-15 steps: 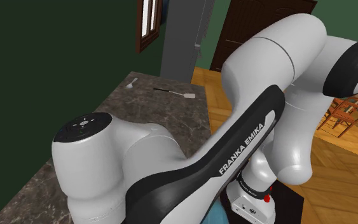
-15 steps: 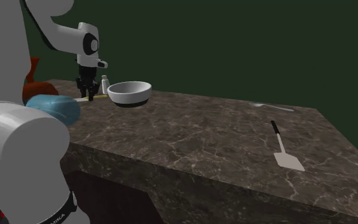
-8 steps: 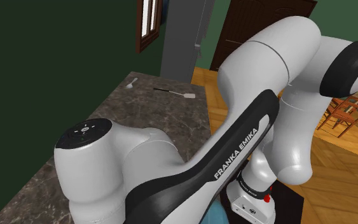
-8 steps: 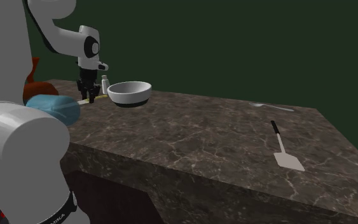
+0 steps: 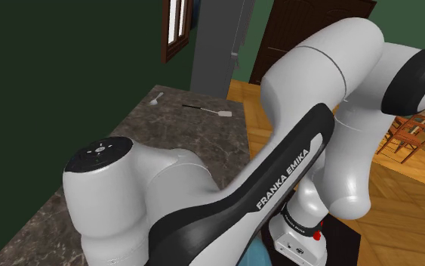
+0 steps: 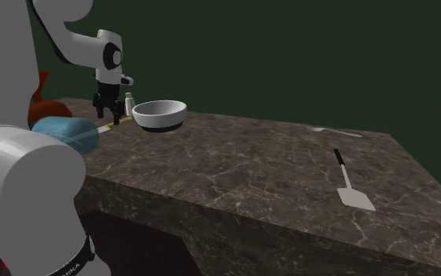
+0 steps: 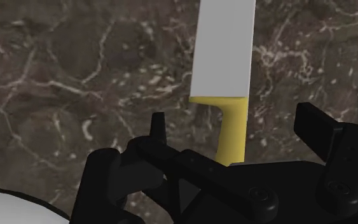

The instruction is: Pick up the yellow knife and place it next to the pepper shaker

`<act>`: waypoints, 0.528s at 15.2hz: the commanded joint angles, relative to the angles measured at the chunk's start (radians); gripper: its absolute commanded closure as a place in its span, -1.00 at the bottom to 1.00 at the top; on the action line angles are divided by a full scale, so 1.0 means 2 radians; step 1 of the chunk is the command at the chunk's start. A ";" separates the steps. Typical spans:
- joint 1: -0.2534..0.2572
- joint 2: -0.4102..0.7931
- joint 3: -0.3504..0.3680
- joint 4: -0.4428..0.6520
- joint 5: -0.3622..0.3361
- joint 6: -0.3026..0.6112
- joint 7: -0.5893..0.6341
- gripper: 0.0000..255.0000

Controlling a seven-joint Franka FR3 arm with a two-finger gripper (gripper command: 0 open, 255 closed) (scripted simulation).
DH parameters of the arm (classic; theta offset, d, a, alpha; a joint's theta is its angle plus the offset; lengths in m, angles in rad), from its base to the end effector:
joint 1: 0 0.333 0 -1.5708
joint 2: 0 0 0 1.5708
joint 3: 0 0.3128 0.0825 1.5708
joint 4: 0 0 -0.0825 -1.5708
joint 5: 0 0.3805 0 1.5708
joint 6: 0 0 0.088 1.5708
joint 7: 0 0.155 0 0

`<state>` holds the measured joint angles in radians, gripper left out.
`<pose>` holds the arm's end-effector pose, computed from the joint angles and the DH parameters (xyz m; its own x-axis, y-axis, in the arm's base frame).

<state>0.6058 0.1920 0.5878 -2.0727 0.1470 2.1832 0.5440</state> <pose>0.1983 0.5269 0.3025 0.8304 0.5313 -0.1678 0.5100 -0.8461 -0.1551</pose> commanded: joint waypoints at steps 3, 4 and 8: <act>-0.011 -0.026 -0.001 0.030 0.011 -0.055 -0.009 -1.00; -0.011 -0.026 -0.001 0.030 0.011 -0.055 -0.009 -1.00; -0.010 -0.026 -0.001 0.030 0.011 -0.055 -0.009 -1.00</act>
<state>0.5849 0.1404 0.5853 -2.0137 0.1691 2.0755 0.5257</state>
